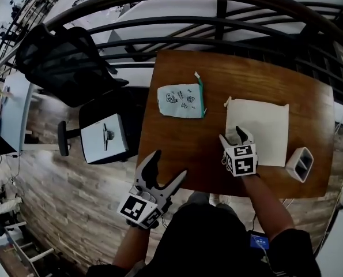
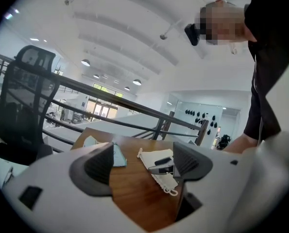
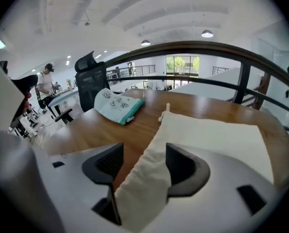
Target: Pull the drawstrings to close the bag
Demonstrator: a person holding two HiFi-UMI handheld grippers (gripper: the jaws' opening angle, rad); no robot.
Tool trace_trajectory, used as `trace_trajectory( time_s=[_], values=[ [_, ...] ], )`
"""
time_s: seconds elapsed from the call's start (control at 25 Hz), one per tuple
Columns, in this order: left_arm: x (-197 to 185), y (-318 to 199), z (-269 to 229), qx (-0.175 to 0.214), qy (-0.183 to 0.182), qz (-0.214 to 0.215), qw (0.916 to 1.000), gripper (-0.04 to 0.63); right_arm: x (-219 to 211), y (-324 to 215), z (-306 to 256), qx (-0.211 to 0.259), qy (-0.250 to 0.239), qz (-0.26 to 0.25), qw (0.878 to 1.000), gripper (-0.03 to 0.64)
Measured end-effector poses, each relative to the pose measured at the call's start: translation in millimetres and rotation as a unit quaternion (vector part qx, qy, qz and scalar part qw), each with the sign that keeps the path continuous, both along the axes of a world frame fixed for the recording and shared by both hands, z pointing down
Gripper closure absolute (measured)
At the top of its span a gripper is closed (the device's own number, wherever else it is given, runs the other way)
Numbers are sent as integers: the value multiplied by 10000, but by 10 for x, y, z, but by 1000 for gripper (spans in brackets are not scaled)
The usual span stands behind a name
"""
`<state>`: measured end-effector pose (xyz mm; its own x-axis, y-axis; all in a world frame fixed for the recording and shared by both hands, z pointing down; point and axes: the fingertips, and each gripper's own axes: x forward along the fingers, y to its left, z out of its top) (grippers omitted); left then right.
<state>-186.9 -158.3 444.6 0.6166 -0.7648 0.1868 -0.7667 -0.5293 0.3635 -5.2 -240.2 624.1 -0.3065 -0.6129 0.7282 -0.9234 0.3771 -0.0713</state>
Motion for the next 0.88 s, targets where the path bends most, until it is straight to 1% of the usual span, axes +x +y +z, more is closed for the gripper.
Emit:
trace_trajectory(
  time_s=[0.16,0.28,0.36,0.44,0.52,0.64,0.76,0.88],
  values=[
    [-119,28,130,-158,-223,46,9996,222,-68,11,148,-106,265,1,9996,371],
    [-119,20,161,-175,-195,57,9996,222,-33,20,246,-201,413,66,9989,390],
    [-109,22,192,-204,-173,84,9996,222,-11,59,297,-304,354,165,9988,418],
    [-99,31,242,-268,-174,144,9994,222,-50,125,302,-327,171,122,9992,451],
    [-84,32,315,-345,-175,209,9990,222,-158,232,298,-362,4,-199,9991,481],
    [-18,24,471,-446,-238,374,9980,222,-283,483,295,-544,-230,-686,9959,517],
    [109,23,662,-572,-373,690,9953,224,-264,763,278,-629,-404,-899,9931,525],
    [276,55,826,-711,-483,1051,9907,231,-234,1057,230,-553,-433,-1321,9887,526]
  ],
)
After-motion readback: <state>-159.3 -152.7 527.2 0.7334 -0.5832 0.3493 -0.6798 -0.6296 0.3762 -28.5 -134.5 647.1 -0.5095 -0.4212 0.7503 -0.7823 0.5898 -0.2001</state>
